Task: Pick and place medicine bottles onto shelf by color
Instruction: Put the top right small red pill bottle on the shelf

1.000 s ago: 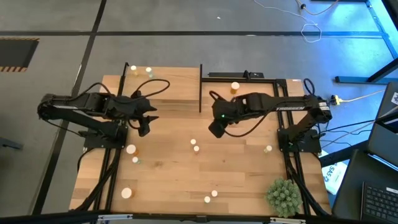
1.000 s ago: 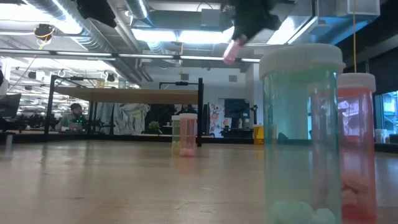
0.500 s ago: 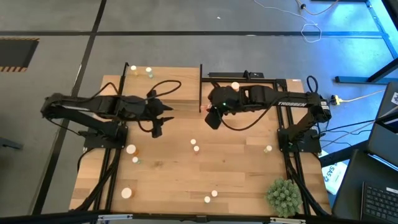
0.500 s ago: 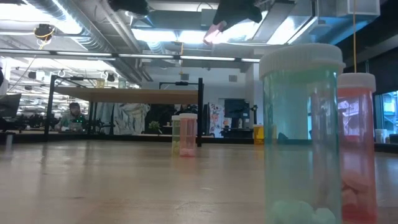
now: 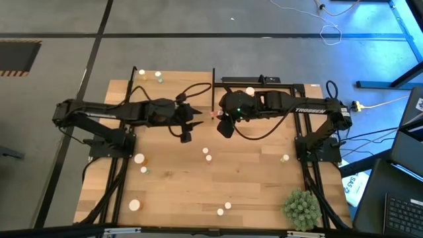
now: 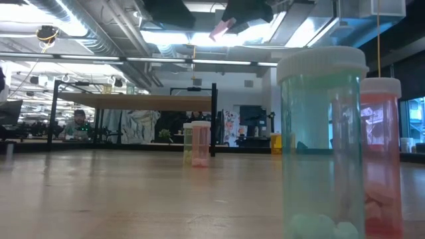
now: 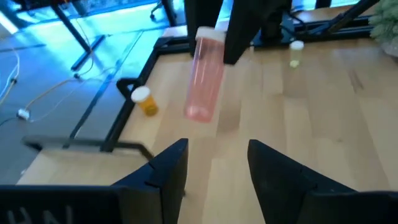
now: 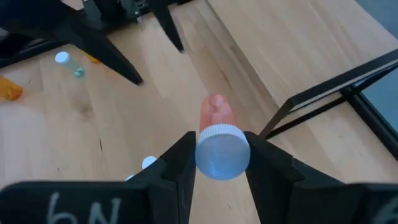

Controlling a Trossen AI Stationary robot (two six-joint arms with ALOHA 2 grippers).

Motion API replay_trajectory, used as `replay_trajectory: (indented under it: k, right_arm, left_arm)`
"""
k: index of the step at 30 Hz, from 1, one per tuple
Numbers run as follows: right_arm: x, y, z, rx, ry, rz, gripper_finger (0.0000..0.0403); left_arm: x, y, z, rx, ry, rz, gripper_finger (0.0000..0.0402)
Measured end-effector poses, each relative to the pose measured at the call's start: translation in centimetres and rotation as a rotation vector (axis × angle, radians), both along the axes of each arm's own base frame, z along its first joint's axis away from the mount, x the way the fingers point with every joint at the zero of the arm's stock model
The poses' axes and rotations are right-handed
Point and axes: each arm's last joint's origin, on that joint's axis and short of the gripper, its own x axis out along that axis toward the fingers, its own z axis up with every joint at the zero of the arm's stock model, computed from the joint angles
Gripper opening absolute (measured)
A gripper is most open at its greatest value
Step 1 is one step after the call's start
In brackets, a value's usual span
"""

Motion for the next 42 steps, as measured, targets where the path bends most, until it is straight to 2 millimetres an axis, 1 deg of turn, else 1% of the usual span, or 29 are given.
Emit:
replay_trajectory:
  k: [7,13,19,24,36,42]
  right_arm:
    - [0.1,0.3,0.1,-0.008,-0.009,0.021,0.0123]
    - [0.2,0.3,0.2,-0.009,-0.03,0.02,0.0123]
    - [0.4,0.3,0.4,-0.009,-0.052,0.021,0.0123]
    - [0.4,0.3,0.3,-0.009,-0.052,0.021,0.0123]
    - [0.7,0.3,0.6,-0.019,-0.085,0.029,0.0123]
    - [0.7,0.3,0.7,-0.025,-0.091,0.035,0.0123]
  left_arm:
    - [1.2,0.9,-0.4,0.024,-0.022,0.015,0.0162]
    - [1.3,1.7,-0.2,-0.008,-0.061,-0.048,0.0162]
    - [1.3,2.2,-0.1,-0.009,-0.073,-0.037,0.0162]
    - [1.4,2.2,0.3,-0.003,-0.112,-0.038,0.0162]
    - [1.4,2.1,0.4,-0.008,-0.119,-0.06,0.0162]
    - [1.8,2.2,-0.1,-0.011,-0.1,-0.059,0.0162]
